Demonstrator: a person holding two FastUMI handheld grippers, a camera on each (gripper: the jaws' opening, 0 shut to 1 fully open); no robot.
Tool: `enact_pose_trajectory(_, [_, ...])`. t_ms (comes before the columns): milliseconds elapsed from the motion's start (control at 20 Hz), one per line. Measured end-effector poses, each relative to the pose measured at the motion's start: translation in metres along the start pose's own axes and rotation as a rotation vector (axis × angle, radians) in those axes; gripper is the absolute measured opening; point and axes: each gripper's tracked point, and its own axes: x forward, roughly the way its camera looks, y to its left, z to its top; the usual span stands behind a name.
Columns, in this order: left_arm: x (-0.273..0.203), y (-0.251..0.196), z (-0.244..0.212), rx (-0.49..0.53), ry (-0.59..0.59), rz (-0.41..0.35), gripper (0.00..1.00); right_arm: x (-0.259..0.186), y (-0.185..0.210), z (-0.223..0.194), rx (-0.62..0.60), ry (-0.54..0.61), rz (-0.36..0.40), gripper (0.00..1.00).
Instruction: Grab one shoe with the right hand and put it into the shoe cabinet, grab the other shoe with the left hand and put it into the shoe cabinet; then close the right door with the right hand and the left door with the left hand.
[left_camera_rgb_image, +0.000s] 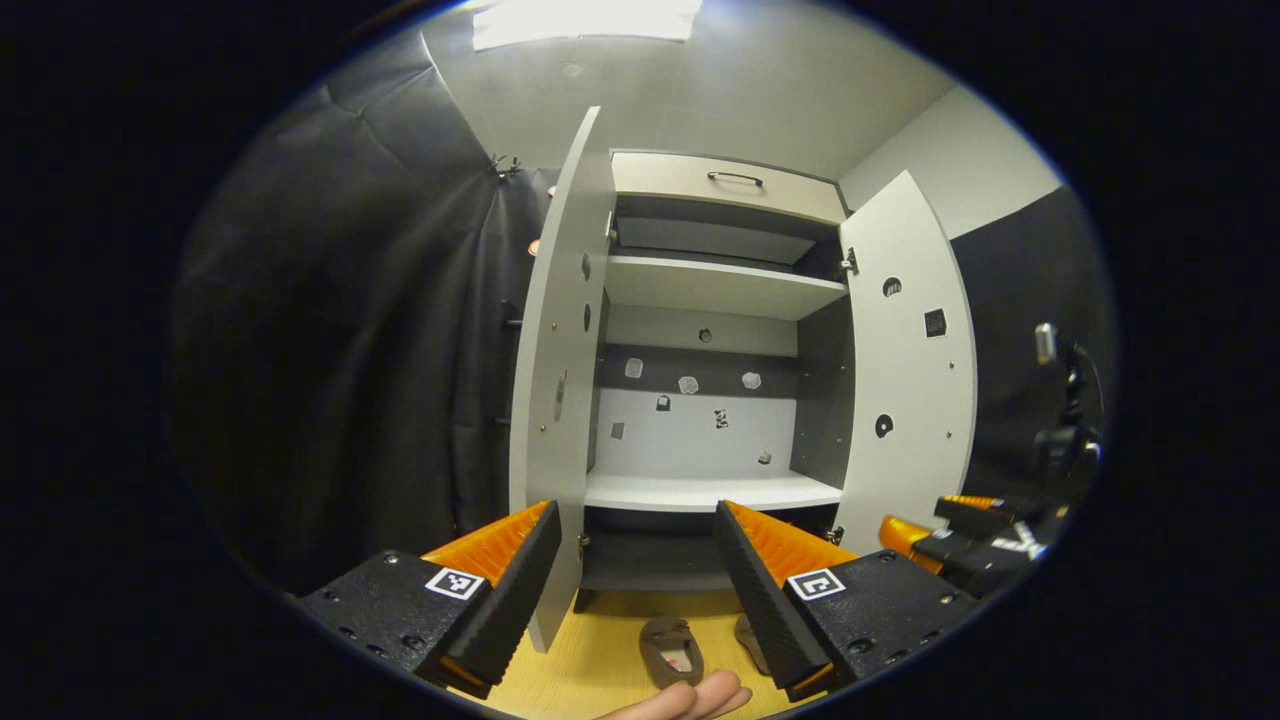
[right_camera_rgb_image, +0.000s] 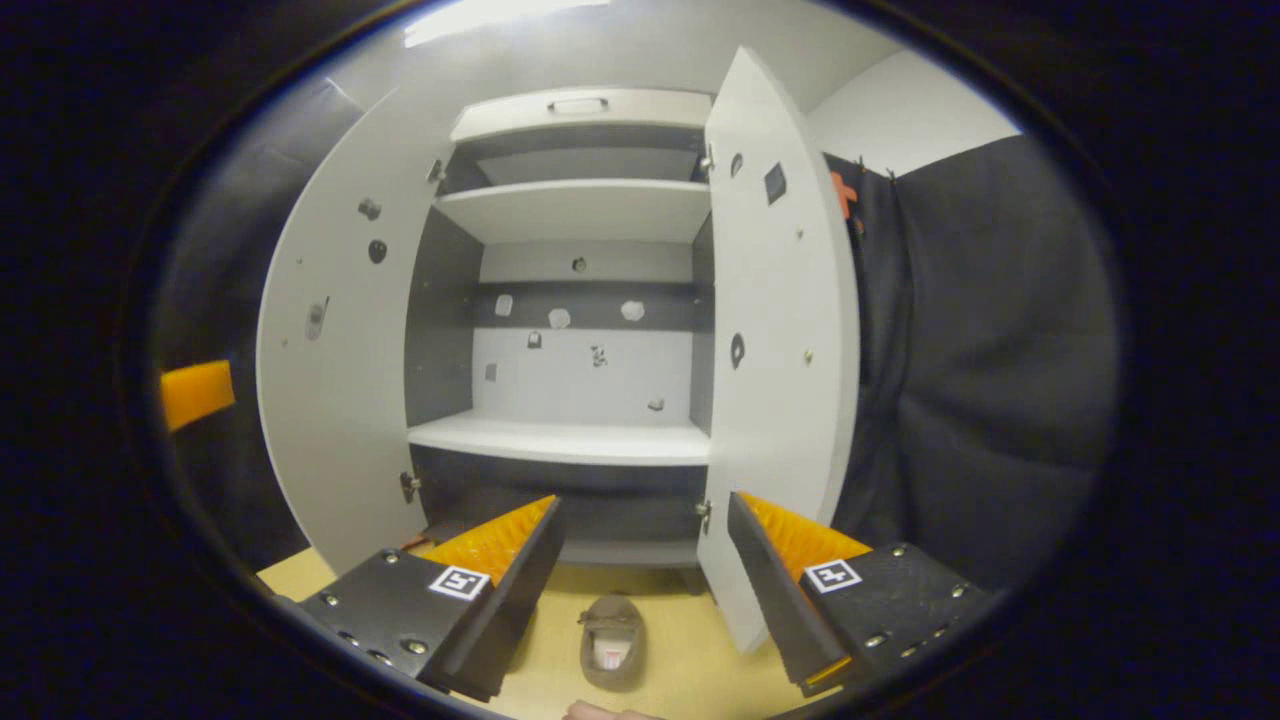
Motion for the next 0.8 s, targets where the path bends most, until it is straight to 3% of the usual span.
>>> enact_pose_trajectory(100, [0.002,0.005,-0.004,-0.007,-0.003,0.009,0.91,0.014,0.019,-0.038,-0.008,0.062,0.037,0.99])
enact_pose_trajectory(150, [0.003,0.006,-0.005,-0.018,-0.003,0.008,0.94,0.021,0.025,-0.056,-0.010,0.094,0.048,0.99])
enact_pose_trajectory(200, [0.004,0.007,-0.007,-0.026,0.003,0.005,0.91,0.028,0.031,-0.077,-0.011,0.130,0.058,0.99])
enact_pose_trajectory(500, [0.013,0.009,-0.018,-0.032,-0.001,-0.016,0.94,0.065,0.061,-0.193,-0.037,0.345,0.101,0.99])
enact_pose_trajectory(550, [0.016,0.007,-0.019,-0.031,-0.003,-0.021,0.91,0.068,0.065,-0.211,-0.027,0.388,0.108,0.95])
enact_pose_trajectory(650, [0.021,0.007,-0.021,-0.028,-0.002,-0.023,0.94,0.072,0.069,-0.240,0.021,0.448,0.120,0.99])
enact_pose_trajectory(700, [0.024,0.006,-0.021,-0.026,-0.002,-0.025,0.94,0.076,0.068,-0.251,0.046,0.475,0.112,0.87])
enact_pose_trajectory(800, [0.031,0.005,-0.017,-0.021,-0.013,-0.025,0.92,0.085,0.063,-0.267,0.071,0.508,0.097,0.88])
